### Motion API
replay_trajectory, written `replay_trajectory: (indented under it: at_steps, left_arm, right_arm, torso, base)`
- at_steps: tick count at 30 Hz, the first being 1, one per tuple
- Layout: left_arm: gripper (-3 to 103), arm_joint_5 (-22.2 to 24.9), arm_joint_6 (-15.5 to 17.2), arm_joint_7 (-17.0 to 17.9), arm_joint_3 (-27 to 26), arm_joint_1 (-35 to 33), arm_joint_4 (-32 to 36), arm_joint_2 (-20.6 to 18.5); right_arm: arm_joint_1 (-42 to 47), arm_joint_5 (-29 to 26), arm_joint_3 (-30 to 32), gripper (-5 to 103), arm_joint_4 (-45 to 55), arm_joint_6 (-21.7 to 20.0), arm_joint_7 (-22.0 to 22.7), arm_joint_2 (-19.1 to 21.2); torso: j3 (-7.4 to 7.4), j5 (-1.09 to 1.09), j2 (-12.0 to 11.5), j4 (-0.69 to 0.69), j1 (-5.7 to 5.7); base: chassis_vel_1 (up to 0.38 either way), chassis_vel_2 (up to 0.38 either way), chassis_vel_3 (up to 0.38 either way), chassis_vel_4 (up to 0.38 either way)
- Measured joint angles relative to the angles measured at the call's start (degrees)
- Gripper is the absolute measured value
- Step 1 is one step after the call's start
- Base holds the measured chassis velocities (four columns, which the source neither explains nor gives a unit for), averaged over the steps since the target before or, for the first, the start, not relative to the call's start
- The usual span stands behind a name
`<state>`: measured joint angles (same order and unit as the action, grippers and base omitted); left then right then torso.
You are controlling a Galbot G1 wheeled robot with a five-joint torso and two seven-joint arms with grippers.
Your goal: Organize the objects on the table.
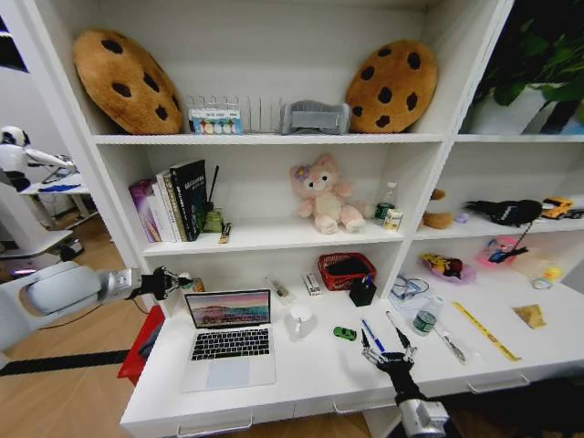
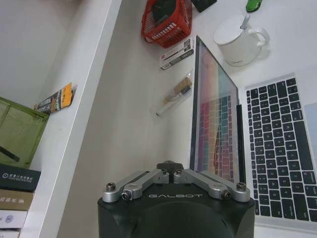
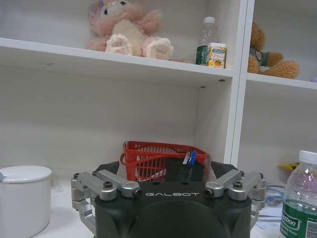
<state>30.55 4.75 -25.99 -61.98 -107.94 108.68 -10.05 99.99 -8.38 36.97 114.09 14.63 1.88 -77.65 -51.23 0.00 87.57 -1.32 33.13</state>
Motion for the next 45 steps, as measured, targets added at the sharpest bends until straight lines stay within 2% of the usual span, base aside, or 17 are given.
replay_trajectory:
  at_steps: [4,6,7,8,9,11,13,17,30,32,34,35,36,38,40,42,45]
  left_arm:
    - [0,0.5,0.2,0.4,-2.9,-3.0,-0.5,-1.7]
    - [0,0.6,0.2,0.7,-12.1,-9.9,-2.0,-5.2]
    - [0,0.6,0.2,0.7,-12.1,-9.9,-2.0,-5.2]
    - [0,0.6,0.1,0.7,-18.3,-15.7,-3.1,-7.9]
    - [0,0.6,0.1,0.7,-18.3,-15.7,-3.1,-7.9]
    - [0,0.4,0.3,0.3,-25.9,-23.5,-4.9,-11.6]
    - [0,0.4,0.9,-0.3,-28.2,-27.9,-6.0,-14.2]
    - [0,0.4,1.2,-1.2,-27.8,-29.1,-6.0,-15.0]
    - [0,0.0,-0.3,-5.1,-26.4,-30.1,-8.6,-16.5]
    - [0,1.2,-1.7,-8.5,-26.3,-30.2,-8.7,-16.9]
    - [0,1.5,-2.1,-9.4,-26.2,-30.2,-8.7,-17.0]
    - [0,2.6,-3.0,-13.6,-25.5,-29.3,-8.0,-16.9]
    - [0,2.6,-3.0,-13.6,-25.5,-29.3,-8.0,-16.9]
    - [0,2.6,-3.8,-19.9,-24.2,-27.3,-6.5,-16.1]
    - [0,2.4,-4.2,-22.8,-22.8,-25.9,-5.3,-15.4]
    - [0,2.3,-4.4,-23.7,-22.1,-25.2,-4.8,-15.0]
    - [0,1.7,-5.7,-27.3,-17.5,-22.5,-1.4,-12.2]
  right_arm:
    - [-0.3,0.0,0.0,100,-0.4,0.0,0.0,-0.1]
    - [-0.7,0.0,0.0,100,-0.9,0.1,0.0,0.0]
    - [-0.7,0.0,0.0,100,-0.9,0.1,0.0,0.0]
    - [-0.9,0.0,0.0,100,-1.2,0.1,0.0,0.0]
    - [-0.9,0.0,0.0,100,-1.2,0.1,0.0,0.0]
    - [-1.2,-0.2,0.2,100,-1.3,0.1,0.0,0.2]
    - [-1.3,-0.6,0.4,100,-1.4,0.0,0.0,0.5]
    - [-1.9,-1.1,0.5,100,-2.4,0.0,0.0,0.9]
    - [-3.7,-2.2,0.6,100,-4.5,0.2,0.0,1.5]
    - [-3.7,-2.3,0.6,100,-4.7,0.2,0.0,1.6]
    - [-3.8,-2.4,0.6,100,-4.7,0.2,0.0,1.6]
    - [-3.7,-2.5,0.6,100,-4.7,0.2,0.0,1.6]
    - [-3.7,-2.5,0.6,100,-4.7,0.2,0.0,1.6]
    - [-3.7,-2.6,0.3,100,-4.7,0.1,0.0,1.5]
    - [-3.7,-2.6,0.2,100,-4.8,0.1,0.0,1.4]
    - [-3.8,-2.6,0.2,100,-4.8,0.1,0.0,1.4]
    - [-4.0,-2.7,0.2,100,-5.2,0.1,0.1,1.5]
  torso:
    - [0.00,-0.01,0.0,0.02,0.00]
    - [0.00,0.00,0.0,0.04,0.00]
    - [0.00,0.00,0.0,0.04,0.00]
    - [0.01,0.05,0.0,0.02,-0.01]
    - [0.01,0.05,0.0,0.02,-0.01]
    - [0.00,0.00,0.0,-0.05,0.00]
    - [-0.01,0.00,0.0,-0.05,0.01]
    - [0.00,0.03,0.0,0.02,0.00]
    - [0.01,0.01,0.0,0.00,0.00]
    - [0.00,-0.01,0.0,0.01,0.00]
    - [0.00,-0.03,0.0,0.00,0.00]
    - [0.00,0.00,0.0,0.00,0.00]
    - [0.00,0.00,0.0,0.00,0.00]
    - [0.00,0.00,0.0,0.00,0.00]
    - [0.00,0.00,0.0,0.00,0.00]
    - [0.00,0.00,0.0,0.00,0.00]
    - [0.00,-0.01,0.0,0.01,0.00]
  base:
    - [0.000,0.000,0.000,0.000]
    - [0.000,0.000,0.000,0.000]
    - [0.000,0.000,0.000,0.000]
    - [0.000,0.000,0.000,0.000]
    - [0.000,0.000,0.000,0.000]
    - [0.000,0.000,0.000,0.000]
    - [0.000,0.000,0.000,0.000]
    - [0.000,0.000,0.000,0.000]
    - [0.000,0.000,0.000,0.000]
    - [0.000,0.000,0.000,0.000]
    - [0.000,0.000,0.000,0.000]
    - [0.000,0.000,0.000,0.000]
    - [0.000,0.000,0.000,0.000]
    - [0.000,0.000,0.000,0.000]
    - [0.000,0.000,0.000,0.000]
    - [0.000,0.000,0.000,0.000]
    - [0.000,0.000,0.000,0.000]
